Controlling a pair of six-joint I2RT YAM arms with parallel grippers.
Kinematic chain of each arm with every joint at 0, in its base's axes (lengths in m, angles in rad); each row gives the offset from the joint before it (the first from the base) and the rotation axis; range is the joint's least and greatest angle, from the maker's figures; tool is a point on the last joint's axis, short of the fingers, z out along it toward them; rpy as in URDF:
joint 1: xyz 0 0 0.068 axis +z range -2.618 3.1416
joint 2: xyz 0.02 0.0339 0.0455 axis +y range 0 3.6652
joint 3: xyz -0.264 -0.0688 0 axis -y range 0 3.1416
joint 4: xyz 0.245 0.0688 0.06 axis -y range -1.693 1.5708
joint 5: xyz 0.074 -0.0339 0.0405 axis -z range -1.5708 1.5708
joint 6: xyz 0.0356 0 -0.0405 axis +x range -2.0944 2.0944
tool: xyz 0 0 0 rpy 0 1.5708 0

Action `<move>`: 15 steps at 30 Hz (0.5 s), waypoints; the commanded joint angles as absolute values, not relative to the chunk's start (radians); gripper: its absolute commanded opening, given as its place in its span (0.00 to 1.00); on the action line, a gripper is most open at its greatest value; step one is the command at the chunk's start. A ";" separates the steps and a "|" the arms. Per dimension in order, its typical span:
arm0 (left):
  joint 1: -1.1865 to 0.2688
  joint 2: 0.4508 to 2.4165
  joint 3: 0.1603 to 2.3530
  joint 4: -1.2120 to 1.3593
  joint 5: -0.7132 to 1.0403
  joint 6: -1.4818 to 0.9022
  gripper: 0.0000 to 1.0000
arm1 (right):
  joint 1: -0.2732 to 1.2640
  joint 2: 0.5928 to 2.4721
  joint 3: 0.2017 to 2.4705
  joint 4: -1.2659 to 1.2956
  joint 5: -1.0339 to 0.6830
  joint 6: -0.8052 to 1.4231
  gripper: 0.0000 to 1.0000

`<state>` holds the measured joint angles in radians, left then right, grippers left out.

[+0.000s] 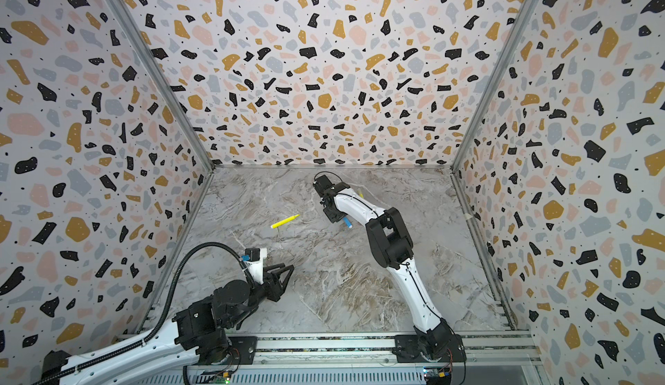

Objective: Insert the pens into the pen caps
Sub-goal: 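Set the capped blue marker down with the right gripper while the left withdraws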

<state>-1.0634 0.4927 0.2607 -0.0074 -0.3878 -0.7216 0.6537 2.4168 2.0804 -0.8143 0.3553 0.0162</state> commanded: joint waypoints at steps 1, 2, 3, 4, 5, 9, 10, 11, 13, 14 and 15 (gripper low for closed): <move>-1.069 0.484 0.291 -0.002 -0.417 -0.700 0.42 | 0.661 2.373 2.101 -0.864 0.430 0.021 0.36; -1.069 0.487 0.290 0.005 -0.416 -0.700 0.42 | 0.668 2.352 2.085 -0.851 0.435 0.024 0.36; -1.069 0.490 0.291 0.013 -0.416 -0.699 0.42 | 0.675 2.328 2.069 -0.840 0.439 0.028 0.36; -1.069 0.494 0.292 0.020 -0.415 -0.698 0.42 | 0.682 2.309 2.055 -0.831 0.440 0.033 0.36; -1.069 0.501 0.296 0.025 -0.415 -0.696 0.42 | 0.688 2.282 2.038 -0.821 0.432 0.038 0.36; -1.069 0.537 0.331 0.011 -0.429 -0.666 0.42 | 0.713 2.152 1.931 -0.763 0.414 0.057 0.36; -1.069 0.548 0.344 0.001 -0.441 -0.656 0.42 | 0.717 2.112 1.895 -0.743 0.409 0.061 0.37; -1.068 0.561 0.359 -0.012 -0.455 -0.651 0.42 | 0.719 2.066 1.853 -0.721 0.384 0.066 0.37; -1.066 0.590 0.387 -0.031 -0.478 -0.636 0.42 | 0.721 1.980 1.773 -0.680 0.338 0.079 0.37; -1.061 0.611 0.406 -0.042 -0.493 -0.628 0.43 | 0.721 1.927 1.721 -0.651 0.307 0.083 0.37; -1.051 0.633 0.423 -0.051 -0.498 -0.621 0.43 | 0.721 1.882 1.673 -0.626 0.288 0.090 0.38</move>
<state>-1.0618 0.5999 0.3630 -0.0422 -0.4408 -0.6674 0.7273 2.0171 1.7409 -0.6998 0.3492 0.0525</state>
